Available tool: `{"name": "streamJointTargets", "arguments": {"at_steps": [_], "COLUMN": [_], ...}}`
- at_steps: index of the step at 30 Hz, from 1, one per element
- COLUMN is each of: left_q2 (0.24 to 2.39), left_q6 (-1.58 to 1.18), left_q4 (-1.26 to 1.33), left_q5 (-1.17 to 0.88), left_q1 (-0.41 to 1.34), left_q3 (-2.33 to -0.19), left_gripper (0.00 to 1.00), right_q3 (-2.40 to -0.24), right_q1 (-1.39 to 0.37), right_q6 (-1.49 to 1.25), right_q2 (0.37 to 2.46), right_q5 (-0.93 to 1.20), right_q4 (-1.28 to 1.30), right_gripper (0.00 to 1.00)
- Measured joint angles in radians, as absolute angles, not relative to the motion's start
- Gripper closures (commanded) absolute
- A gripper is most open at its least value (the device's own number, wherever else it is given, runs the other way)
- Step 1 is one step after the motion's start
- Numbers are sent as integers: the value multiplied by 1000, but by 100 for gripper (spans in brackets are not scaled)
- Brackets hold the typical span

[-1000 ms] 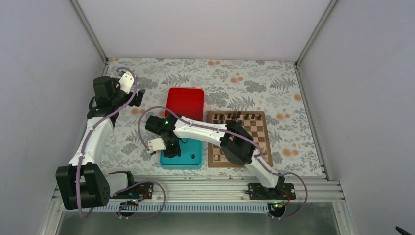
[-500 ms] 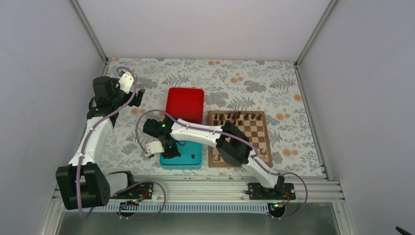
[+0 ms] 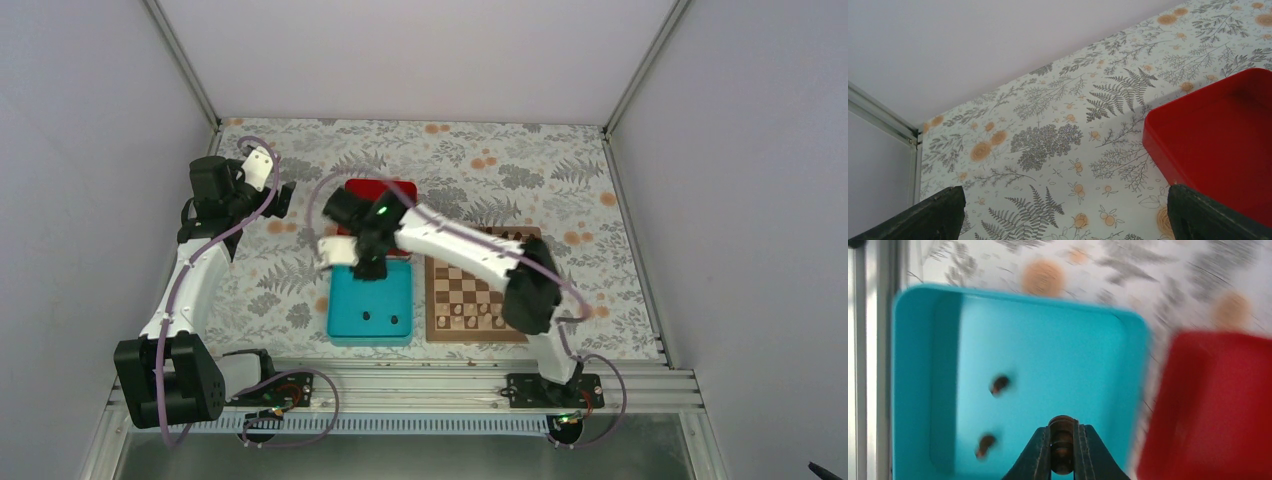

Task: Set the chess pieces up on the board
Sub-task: Pick up the chess piece from the storage box, then place the chess piece on the chessboard.

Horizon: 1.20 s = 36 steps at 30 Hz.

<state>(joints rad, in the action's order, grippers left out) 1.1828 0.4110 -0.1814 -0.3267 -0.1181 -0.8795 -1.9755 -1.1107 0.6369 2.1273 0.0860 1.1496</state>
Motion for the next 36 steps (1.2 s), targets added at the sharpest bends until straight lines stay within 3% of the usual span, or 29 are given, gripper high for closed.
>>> {"name": "streamJointTargets", "arguments": {"at_steps": [8, 15, 24, 36], "left_q2": [1183, 1183, 1183, 1183], "left_q6": [411, 411, 411, 411], "left_q4": [-181, -181, -181, -181], "left_q5": [-327, -327, -327, -327], "left_q1": [-118, -118, -118, -118], "left_q3": [-879, -879, -879, -879], "left_gripper": [0, 0, 0, 0], "right_q3": [-1644, -1359, -1172, -1166], "right_q1": [-717, -420, -259, -196], "right_q6": [620, 639, 675, 705], "right_q2": [1759, 1604, 1588, 1671], "right_q5": [79, 81, 87, 106], "right_q4": [1123, 1096, 1003, 913], "right_gripper": [94, 92, 91, 89]}}
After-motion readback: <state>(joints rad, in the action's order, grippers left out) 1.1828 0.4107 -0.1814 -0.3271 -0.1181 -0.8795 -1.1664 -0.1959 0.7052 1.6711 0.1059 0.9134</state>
